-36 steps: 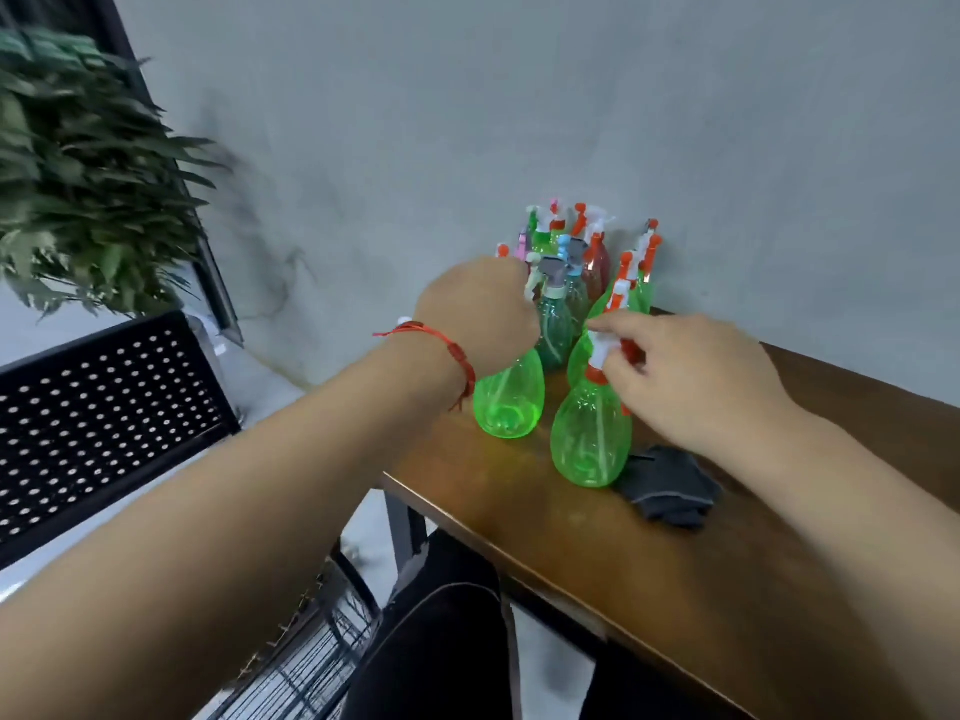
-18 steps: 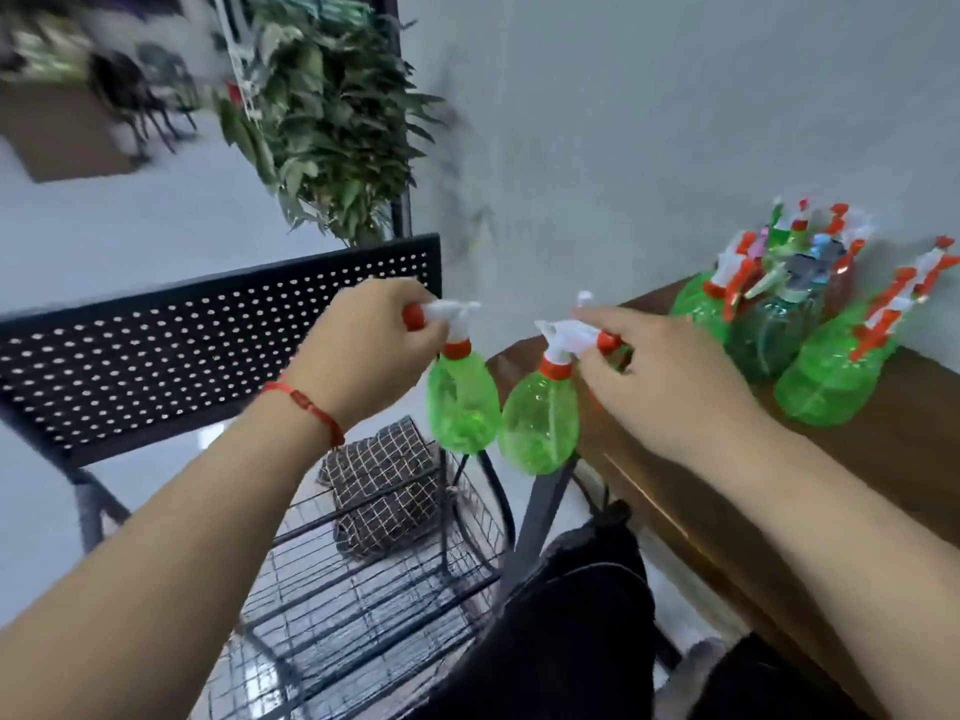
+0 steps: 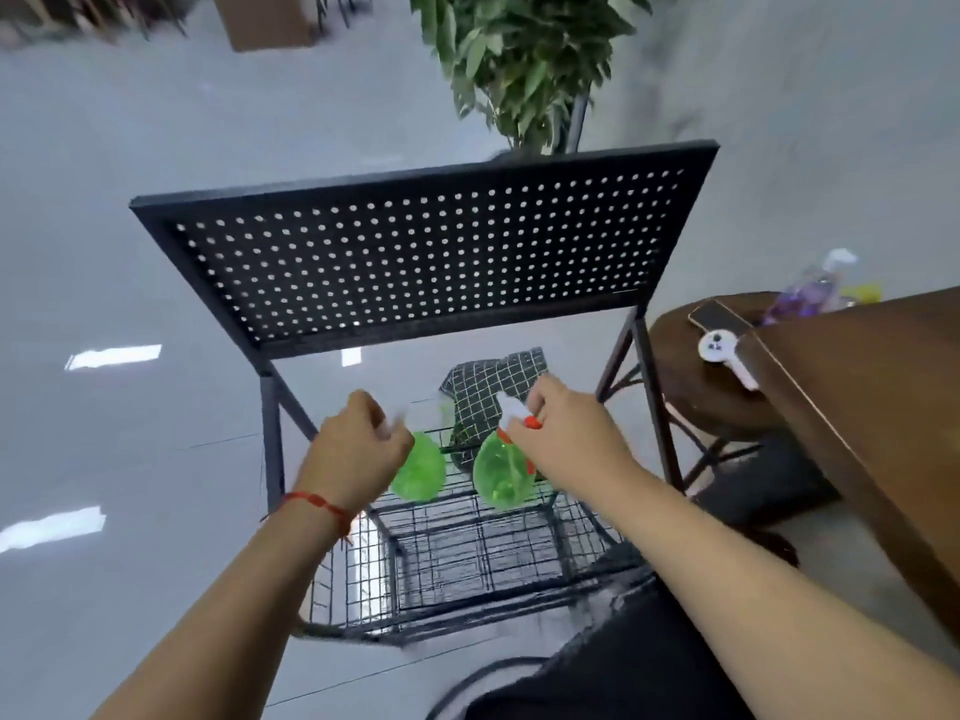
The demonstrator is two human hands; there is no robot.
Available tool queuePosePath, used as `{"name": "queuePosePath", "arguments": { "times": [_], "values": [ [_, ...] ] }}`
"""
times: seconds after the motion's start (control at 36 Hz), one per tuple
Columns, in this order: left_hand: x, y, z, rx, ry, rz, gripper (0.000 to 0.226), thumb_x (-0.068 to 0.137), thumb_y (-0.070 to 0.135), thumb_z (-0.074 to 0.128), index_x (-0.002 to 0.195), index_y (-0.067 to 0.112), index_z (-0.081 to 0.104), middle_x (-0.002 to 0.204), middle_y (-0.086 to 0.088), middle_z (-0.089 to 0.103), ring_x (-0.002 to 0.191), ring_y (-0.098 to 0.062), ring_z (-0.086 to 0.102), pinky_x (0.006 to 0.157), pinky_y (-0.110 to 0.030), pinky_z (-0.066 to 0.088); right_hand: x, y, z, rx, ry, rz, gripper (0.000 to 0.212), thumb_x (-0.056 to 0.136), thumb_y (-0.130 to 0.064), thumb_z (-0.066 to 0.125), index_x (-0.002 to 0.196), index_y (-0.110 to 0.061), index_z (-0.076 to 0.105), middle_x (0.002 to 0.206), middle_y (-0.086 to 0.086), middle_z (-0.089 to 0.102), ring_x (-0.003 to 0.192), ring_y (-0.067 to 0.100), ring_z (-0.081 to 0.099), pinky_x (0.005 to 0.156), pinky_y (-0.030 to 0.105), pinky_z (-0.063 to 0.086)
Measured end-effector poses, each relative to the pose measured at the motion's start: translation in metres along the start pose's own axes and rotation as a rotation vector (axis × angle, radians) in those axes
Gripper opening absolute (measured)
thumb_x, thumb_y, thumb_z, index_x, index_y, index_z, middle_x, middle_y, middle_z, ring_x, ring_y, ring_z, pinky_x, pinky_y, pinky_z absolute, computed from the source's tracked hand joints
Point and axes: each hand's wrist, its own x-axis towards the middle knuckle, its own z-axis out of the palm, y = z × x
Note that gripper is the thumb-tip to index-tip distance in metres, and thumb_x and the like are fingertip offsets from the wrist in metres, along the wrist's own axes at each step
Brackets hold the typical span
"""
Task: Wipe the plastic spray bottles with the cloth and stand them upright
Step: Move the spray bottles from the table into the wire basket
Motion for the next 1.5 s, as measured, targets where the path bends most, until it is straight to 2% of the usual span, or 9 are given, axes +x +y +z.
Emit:
{"name": "queuePosePath", "arguments": {
  "times": [0.11,0.19,0.44,0.67,0.86,1.08,1.22,1.39,1.5],
  "values": [
    [0.007,-0.035,0.029,-0.008,-0.012,-0.121,0.020,0.099,0.033,0.062,0.099,0.019,0.047,0.086,-0.005,0.067,0.073,-0.024,0.067,0.065,-0.036,0.056,0.022,0.004,0.058,0.137,-0.128,0.130,0.028,0.095,-0.043,0.073,0.090,-0.024,0.052,0.088,0.000,0.070,0.076,0.020,0.073,0.065,0.045,0.062],
    [0.012,-0.051,0.048,-0.014,-0.018,-0.206,0.017,0.103,0.027,0.055,0.105,0.013,0.046,0.087,-0.008,0.066,0.071,-0.024,0.064,0.055,-0.031,0.042,0.037,0.008,0.097,0.247,-0.215,0.196,0.032,0.091,-0.046,0.073,0.090,-0.023,0.051,0.097,0.006,0.071,0.084,0.027,0.077,0.077,0.059,0.064],
    [0.034,-0.085,0.066,-0.115,0.105,-0.293,0.018,0.110,0.026,0.050,0.111,0.010,0.042,0.087,-0.011,0.067,0.068,-0.027,0.066,0.050,-0.030,0.039,0.060,-0.004,0.152,0.305,-0.327,0.222,0.029,0.098,-0.038,0.074,0.090,-0.021,0.052,0.099,0.003,0.068,0.088,0.022,0.075,0.083,0.045,0.064],
    [0.042,-0.087,0.073,-0.174,0.087,-0.351,0.020,0.109,0.022,0.050,0.120,0.009,0.038,0.081,-0.013,0.066,0.064,-0.027,0.065,0.049,-0.030,0.037,0.077,-0.007,0.166,0.410,-0.435,0.278,0.031,0.089,-0.036,0.079,0.085,-0.021,0.053,0.106,0.002,0.068,0.101,0.027,0.074,0.095,0.053,0.061],
    [0.037,-0.089,0.070,-0.172,0.033,-0.356,0.032,0.098,0.020,0.060,0.121,0.015,0.038,0.110,-0.018,0.064,0.073,-0.029,0.066,0.054,-0.032,0.043,0.077,-0.016,0.166,0.406,-0.422,0.269,0.037,0.091,-0.051,0.077,0.092,-0.021,0.056,0.098,0.000,0.068,0.095,0.020,0.072,0.091,0.051,0.062],
    [0.014,-0.064,0.036,0.059,-0.016,-0.176,0.067,0.100,0.030,0.062,0.157,0.016,0.030,0.150,-0.015,0.043,0.099,-0.035,0.070,0.079,-0.046,0.062,0.062,-0.009,0.115,0.219,-0.362,0.163,0.034,0.096,-0.056,0.068,0.102,-0.025,0.057,0.103,-0.005,0.064,0.084,0.011,0.060,0.071,0.034,0.048],
    [-0.007,-0.016,0.010,0.119,-0.036,-0.004,0.069,0.102,0.040,0.065,0.159,0.017,0.032,0.157,-0.016,0.045,0.124,-0.035,0.064,0.097,-0.045,0.057,0.041,0.001,0.066,0.230,-0.283,0.102,0.021,0.098,-0.042,0.072,0.108,-0.028,0.061,0.111,-0.011,0.064,0.099,0.011,0.062,0.080,0.032,0.050],
    [-0.040,0.065,0.006,0.184,-0.062,0.223,0.056,0.104,0.047,0.061,0.152,0.026,0.042,0.147,-0.001,0.058,0.108,-0.022,0.069,0.092,-0.036,0.055,-0.008,0.011,-0.012,0.234,-0.172,0.019,0.026,0.097,-0.043,0.072,0.120,-0.033,0.064,0.120,-0.018,0.064,0.111,0.006,0.061,0.088,0.029,0.045],
    [-0.071,0.128,0.016,0.216,-0.064,0.417,0.054,0.105,0.049,0.060,0.151,0.027,0.043,0.146,0.003,0.059,0.110,-0.014,0.064,0.089,-0.029,0.051,-0.054,0.030,-0.075,0.239,-0.021,-0.011,0.023,0.098,-0.043,0.071,0.119,-0.036,0.065,0.117,-0.022,0.066,0.102,0.000,0.063,0.078,0.022,0.046]
  ]
}}
